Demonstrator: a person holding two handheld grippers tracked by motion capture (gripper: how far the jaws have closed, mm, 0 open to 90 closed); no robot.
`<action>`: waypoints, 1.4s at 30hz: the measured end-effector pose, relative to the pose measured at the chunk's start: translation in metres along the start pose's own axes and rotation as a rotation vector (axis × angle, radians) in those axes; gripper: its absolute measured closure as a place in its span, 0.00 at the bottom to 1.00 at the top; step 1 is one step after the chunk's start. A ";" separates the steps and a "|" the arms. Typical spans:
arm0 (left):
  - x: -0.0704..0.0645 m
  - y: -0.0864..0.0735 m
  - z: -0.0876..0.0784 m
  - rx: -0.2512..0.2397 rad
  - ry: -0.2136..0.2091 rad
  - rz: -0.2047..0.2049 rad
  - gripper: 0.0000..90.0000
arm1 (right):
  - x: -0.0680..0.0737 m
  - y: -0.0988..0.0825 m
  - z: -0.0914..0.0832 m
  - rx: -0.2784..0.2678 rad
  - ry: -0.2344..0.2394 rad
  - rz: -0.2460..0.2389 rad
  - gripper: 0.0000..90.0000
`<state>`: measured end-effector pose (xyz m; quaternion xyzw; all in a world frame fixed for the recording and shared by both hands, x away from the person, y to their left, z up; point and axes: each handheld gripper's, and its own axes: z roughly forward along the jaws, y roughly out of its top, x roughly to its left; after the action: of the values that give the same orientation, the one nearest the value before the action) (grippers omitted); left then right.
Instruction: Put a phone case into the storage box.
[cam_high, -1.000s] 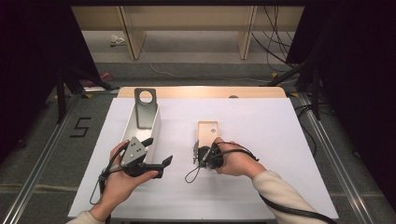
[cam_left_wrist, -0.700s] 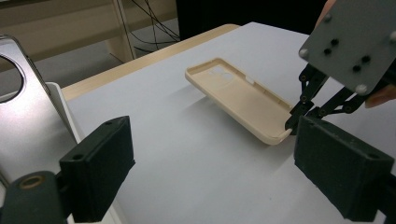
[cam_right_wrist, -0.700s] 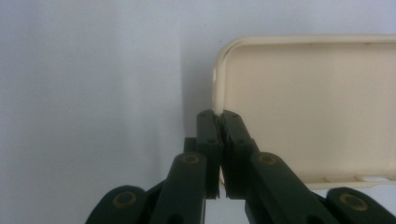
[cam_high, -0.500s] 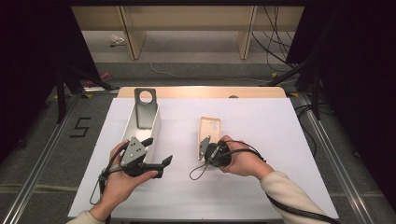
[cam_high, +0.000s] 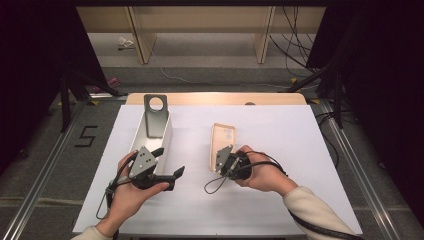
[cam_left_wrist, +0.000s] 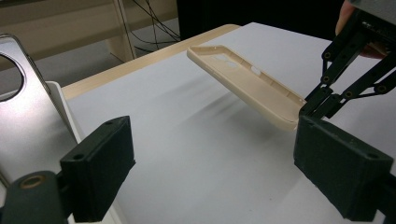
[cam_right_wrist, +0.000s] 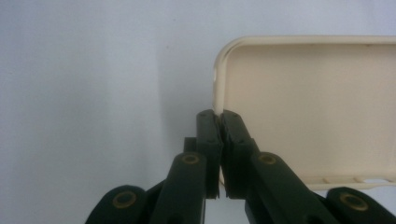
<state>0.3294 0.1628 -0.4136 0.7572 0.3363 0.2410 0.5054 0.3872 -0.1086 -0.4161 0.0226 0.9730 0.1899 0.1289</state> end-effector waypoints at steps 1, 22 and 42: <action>0.000 0.000 0.000 0.000 0.000 0.000 0.13 | 0.000 0.000 -0.001 -0.002 -0.001 0.001 0.97; 0.000 0.004 0.000 -0.006 -0.001 -0.007 0.14 | 0.014 -0.003 -0.012 -0.064 0.009 -0.018 0.97; -0.001 0.009 0.004 -0.013 -0.004 -0.009 0.15 | 0.028 -0.027 -0.030 -0.130 0.013 0.019 0.97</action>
<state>0.3340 0.1573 -0.4067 0.7530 0.3369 0.2393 0.5121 0.3521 -0.1421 -0.4058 0.0220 0.9593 0.2539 0.1217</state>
